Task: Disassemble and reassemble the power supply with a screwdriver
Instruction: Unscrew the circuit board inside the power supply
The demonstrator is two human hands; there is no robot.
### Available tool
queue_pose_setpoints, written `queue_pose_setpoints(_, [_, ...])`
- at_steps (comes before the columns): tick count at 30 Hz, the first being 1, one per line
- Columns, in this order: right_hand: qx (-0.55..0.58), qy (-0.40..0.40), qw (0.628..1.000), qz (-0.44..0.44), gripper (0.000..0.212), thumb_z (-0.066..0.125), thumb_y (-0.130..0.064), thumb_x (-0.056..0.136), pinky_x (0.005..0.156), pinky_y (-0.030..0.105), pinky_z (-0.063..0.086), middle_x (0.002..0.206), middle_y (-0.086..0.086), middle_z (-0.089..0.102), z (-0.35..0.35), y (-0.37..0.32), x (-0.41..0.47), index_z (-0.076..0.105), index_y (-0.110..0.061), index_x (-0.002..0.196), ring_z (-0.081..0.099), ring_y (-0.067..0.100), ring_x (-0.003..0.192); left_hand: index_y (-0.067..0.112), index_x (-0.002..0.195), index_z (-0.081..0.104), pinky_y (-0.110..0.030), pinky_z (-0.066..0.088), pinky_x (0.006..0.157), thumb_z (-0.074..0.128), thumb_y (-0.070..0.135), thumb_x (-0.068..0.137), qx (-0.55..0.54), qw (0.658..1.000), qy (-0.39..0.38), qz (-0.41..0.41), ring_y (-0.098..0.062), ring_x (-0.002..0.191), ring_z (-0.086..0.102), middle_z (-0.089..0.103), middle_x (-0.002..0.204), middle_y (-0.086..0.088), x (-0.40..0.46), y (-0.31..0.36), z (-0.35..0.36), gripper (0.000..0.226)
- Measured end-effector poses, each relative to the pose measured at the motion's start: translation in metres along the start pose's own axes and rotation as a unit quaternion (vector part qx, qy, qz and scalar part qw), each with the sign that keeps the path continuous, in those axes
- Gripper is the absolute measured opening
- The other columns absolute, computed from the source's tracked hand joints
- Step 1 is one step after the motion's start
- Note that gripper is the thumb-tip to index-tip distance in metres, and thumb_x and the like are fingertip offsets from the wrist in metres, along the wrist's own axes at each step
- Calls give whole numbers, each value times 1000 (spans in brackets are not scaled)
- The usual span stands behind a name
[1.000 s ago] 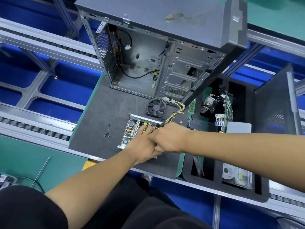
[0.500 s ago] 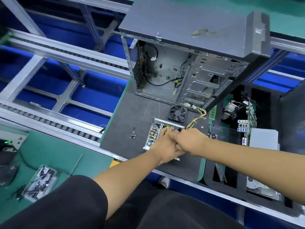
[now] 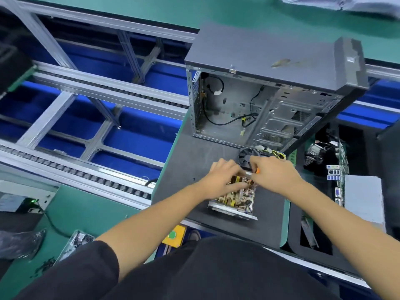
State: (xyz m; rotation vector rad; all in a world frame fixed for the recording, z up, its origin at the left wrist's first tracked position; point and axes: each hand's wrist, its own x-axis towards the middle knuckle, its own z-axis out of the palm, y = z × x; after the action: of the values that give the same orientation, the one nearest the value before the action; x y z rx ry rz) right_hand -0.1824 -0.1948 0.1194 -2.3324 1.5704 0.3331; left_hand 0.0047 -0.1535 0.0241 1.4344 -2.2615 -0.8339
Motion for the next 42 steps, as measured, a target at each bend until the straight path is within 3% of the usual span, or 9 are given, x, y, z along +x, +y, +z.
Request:
queue_pose_setpoints(4, [108, 26, 990, 89, 11, 58, -33, 80, 63, 33, 40, 72, -12, 61, -2, 3, 2, 50, -30, 74, 59, 18, 75, 25, 100, 62, -40, 38, 96, 57, 38, 100, -65, 991, 34, -116, -19, 101, 48, 61, 101, 7, -25, -59, -40, 14])
queue_pose_setpoints(10, [280, 11, 942, 187, 8, 60, -29, 78, 71, 39, 57, 66, -2, 70, 29, -12, -7, 56, -22, 78, 68, 25, 70, 6, 103, 70, -38, 45, 97, 66, 1, 93, -11, 980, -102, -169, -27, 101, 60, 59, 106, -12, -64, -118, -55, 13])
queue_pose_setpoints(19, [354, 59, 907, 219, 5, 54, -30, 77, 72, 51, 59, 61, -3, 70, 42, -26, -7, 53, -32, 73, 66, 27, 58, 19, 111, 70, -29, 43, 86, 63, 20, 99, 82, 987, -129, -58, -16, 108, 51, 53, 113, -2, -54, -119, -31, 14])
queue_pose_setpoints(27, [384, 78, 889, 236, 4, 55, -27, 75, 72, 54, 58, 60, 0, 69, 50, -28, -15, 54, -30, 72, 61, 26, 58, 17, 105, 66, -9, 31, 77, 58, 12, 100, 73, 991, -111, -21, -7, 99, 52, 54, 109, 1, -58, -127, -23, 11])
queue_pose_setpoints(30, [394, 77, 886, 232, 2, 54, -30, 74, 72, 55, 58, 61, 1, 69, 54, -28, -17, 54, -30, 72, 62, 25, 55, 17, 101, 62, -17, 40, 82, 56, 13, 100, 23, 992, -112, -48, -4, 92, 50, 55, 107, 4, -60, -127, -22, 7])
queue_pose_setpoints(32, [403, 79, 883, 226, 4, 54, -29, 75, 71, 56, 58, 63, 3, 70, 55, -29, -18, 53, -29, 71, 63, 29, 57, 12, 97, 61, -25, 46, 85, 58, 9, 100, -103, 987, -59, -107, -9, 89, 57, 63, 103, 0, -62, -122, -20, 5])
queue_pose_setpoints(34, [422, 83, 875, 223, 9, 54, -24, 78, 68, 55, 56, 64, 4, 70, 55, -30, -19, 53, -28, 70, 63, 30, 57, 6, 98, 58, -25, 50, 77, 55, 4, 101, -294, 935, 11, -197, -13, 80, 60, 69, 99, -8, -63, -111, -17, 5])
queue_pose_setpoints(37, [468, 105, 852, 209, 12, 55, -12, 84, 55, 47, 50, 61, 1, 67, 56, -31, -19, 54, -16, 73, 56, 19, 49, 6, 103, 54, -21, 51, 70, 49, 1, 104, -533, 802, 61, -262, -10, 71, 58, 67, 92, -6, -65, -94, -13, 7])
queue_pose_setpoints(42, [514, 143, 825, 188, 15, 52, -4, 90, 50, 36, 42, 64, -1, 66, 53, -37, -21, 48, -7, 76, 54, 17, 56, 10, 103, 58, -18, 55, 72, 46, 6, 105, -698, 664, 61, -261, -8, 75, 58, 62, 86, -2, -67, -75, -8, 13])
